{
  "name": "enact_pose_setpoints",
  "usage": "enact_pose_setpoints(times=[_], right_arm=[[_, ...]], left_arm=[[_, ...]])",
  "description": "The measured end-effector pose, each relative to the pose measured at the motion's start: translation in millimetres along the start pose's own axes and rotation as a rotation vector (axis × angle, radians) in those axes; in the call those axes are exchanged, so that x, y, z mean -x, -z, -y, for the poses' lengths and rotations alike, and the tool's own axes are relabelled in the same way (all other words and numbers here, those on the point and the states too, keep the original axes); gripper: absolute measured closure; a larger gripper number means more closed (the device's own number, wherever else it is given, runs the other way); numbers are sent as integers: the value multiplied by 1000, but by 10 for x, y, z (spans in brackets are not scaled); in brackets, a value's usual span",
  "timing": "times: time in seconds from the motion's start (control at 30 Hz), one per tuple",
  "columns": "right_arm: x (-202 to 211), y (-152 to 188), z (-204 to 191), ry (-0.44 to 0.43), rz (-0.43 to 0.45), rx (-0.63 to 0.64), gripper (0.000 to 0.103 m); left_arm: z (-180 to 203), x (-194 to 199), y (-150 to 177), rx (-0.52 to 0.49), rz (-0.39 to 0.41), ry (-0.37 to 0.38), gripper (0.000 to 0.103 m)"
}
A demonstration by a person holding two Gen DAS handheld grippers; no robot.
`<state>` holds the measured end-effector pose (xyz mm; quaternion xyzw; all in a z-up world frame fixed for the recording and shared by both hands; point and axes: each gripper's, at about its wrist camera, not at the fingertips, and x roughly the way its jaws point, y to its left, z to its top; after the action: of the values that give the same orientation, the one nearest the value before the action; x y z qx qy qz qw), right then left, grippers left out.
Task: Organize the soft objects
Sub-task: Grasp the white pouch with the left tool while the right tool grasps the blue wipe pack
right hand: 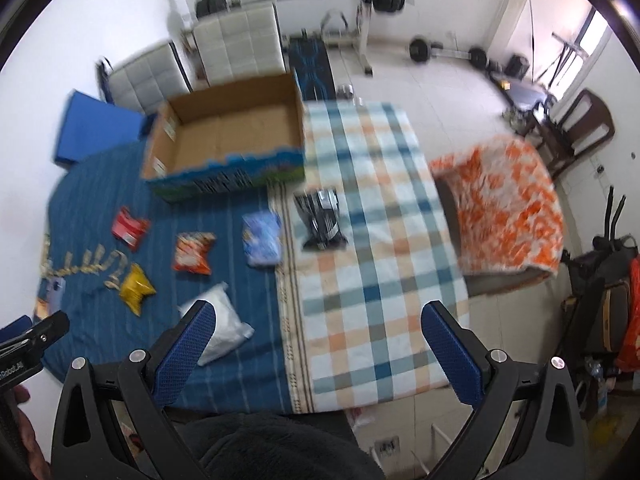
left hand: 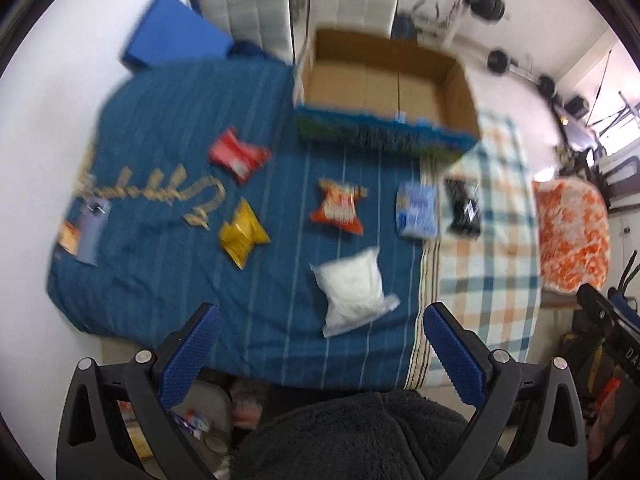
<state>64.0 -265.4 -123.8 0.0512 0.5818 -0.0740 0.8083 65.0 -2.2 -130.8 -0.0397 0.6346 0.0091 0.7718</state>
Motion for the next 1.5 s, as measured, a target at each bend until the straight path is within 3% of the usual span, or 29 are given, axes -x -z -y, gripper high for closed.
enact_pose_setpoints(times=[0.3, 0.5, 0.57, 0.6, 0.63, 0.7, 0.73, 0.8, 0.93, 1.07, 1.2, 1.27, 1.3, 1.5], right_arm=[[-1732, 177, 193, 57, -219, 48, 0], [-2438, 370, 283, 72, -300, 56, 0], [-2600, 403, 287, 66, -328, 59, 0], [-2638, 405, 283, 62, -333, 61, 0], [-2672, 403, 283, 58, -337, 68, 0], [-2712, 365, 258, 38, -339, 83, 0], [-2719, 338, 236, 25, -340, 90, 0], [-2703, 264, 173, -9, -333, 102, 0], [-2762, -14, -84, -102, -331, 102, 0], [-2993, -318, -427, -171, -364, 84, 0], [-3384, -511, -636, -147, -446, 47, 16], [-3497, -520, -682, -142, -474, 33, 27], [-3550, -514, -681, -123, -486, 32, 40], [-3457, -310, -583, -77, -484, 31, 55]], left_arm=[[134, -1798, 86, 114, -357, 101, 4], [324, -2586, 164, 186, -489, 133, 5], [393, -2725, 165, 190, -493, 129, 9], [428, -2791, 158, 188, -488, 109, 15], [464, -2837, 151, 185, -474, 101, 29], [493, -2850, 142, 167, -436, 37, 32], [492, -2849, 141, 165, -425, 43, 36], [481, -2785, 136, 150, -403, 40, 37], [380, -2653, 31, 76, -317, -80, 37], [208, -2762, -74, 71, -328, -96, 35], [242, -2841, -112, 58, -335, -80, 30], [292, -2895, -113, 39, -332, -80, 29], [302, -2908, -122, 41, -330, -77, 29], [264, -2898, -41, 23, -304, -42, 30]])
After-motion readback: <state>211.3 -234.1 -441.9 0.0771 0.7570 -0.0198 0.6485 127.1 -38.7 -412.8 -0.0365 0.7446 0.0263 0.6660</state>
